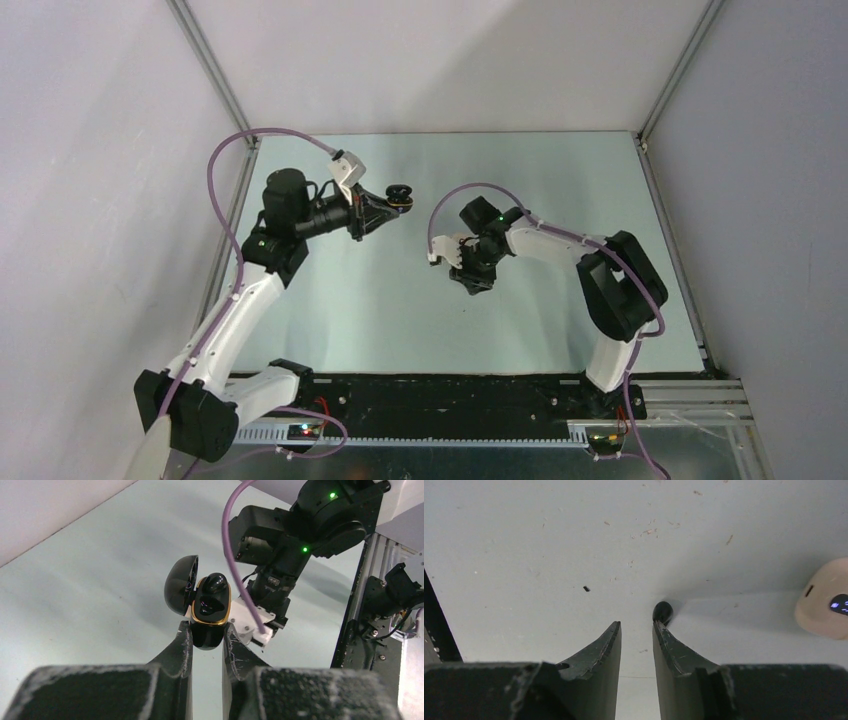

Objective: Insert the wireless bluetooth earbuds into the charging case
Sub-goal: Pick up the earbud from the center of the board.

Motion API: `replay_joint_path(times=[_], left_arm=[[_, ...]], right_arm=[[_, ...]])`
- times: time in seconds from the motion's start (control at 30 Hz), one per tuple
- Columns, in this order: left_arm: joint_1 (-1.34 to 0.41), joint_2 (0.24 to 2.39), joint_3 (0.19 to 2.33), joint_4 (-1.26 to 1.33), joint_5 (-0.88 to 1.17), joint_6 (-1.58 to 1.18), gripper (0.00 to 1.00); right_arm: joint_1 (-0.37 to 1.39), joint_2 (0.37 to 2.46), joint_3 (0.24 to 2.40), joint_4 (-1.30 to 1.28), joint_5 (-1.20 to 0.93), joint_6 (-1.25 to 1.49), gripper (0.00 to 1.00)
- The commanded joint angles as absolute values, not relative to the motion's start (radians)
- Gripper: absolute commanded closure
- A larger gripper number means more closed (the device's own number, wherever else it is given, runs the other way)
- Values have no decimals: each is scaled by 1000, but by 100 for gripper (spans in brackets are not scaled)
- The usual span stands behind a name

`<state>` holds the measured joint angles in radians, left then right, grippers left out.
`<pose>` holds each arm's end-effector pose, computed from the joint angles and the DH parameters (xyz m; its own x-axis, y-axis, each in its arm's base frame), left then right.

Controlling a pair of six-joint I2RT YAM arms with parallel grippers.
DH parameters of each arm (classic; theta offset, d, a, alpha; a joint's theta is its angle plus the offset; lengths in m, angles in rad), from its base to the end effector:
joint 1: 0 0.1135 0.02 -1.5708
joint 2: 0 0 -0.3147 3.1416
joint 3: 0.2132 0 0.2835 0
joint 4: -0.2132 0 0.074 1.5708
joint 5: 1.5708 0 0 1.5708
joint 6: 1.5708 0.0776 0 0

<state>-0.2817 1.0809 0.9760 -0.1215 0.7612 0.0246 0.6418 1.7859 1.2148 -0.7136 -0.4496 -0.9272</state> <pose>0.2547 -0.1294 0.3926 -0.1947 0.0749 -0.9780 0.8520 0.5069 -0.1308 0.2949 0.2625 0.1836 0.0487 -0.8630 -0.5029 -0.9972 -0.0706 0.0244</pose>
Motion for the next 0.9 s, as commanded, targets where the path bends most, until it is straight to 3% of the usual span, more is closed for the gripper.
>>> replay_joint_path(times=[0.0,0.33,0.87], left_arm=[[-275,1036,969,-98,753,7,100],[-275,1026,967,-98,749,6,100],[-275,1022,974,-108,742,25,100]], right_arm=[[671,1820,1277,-694,-340,-726,67],[691,1903,1377,-718,-268,-625,68],[697,1910,1381,-752,-239,-719,70]])
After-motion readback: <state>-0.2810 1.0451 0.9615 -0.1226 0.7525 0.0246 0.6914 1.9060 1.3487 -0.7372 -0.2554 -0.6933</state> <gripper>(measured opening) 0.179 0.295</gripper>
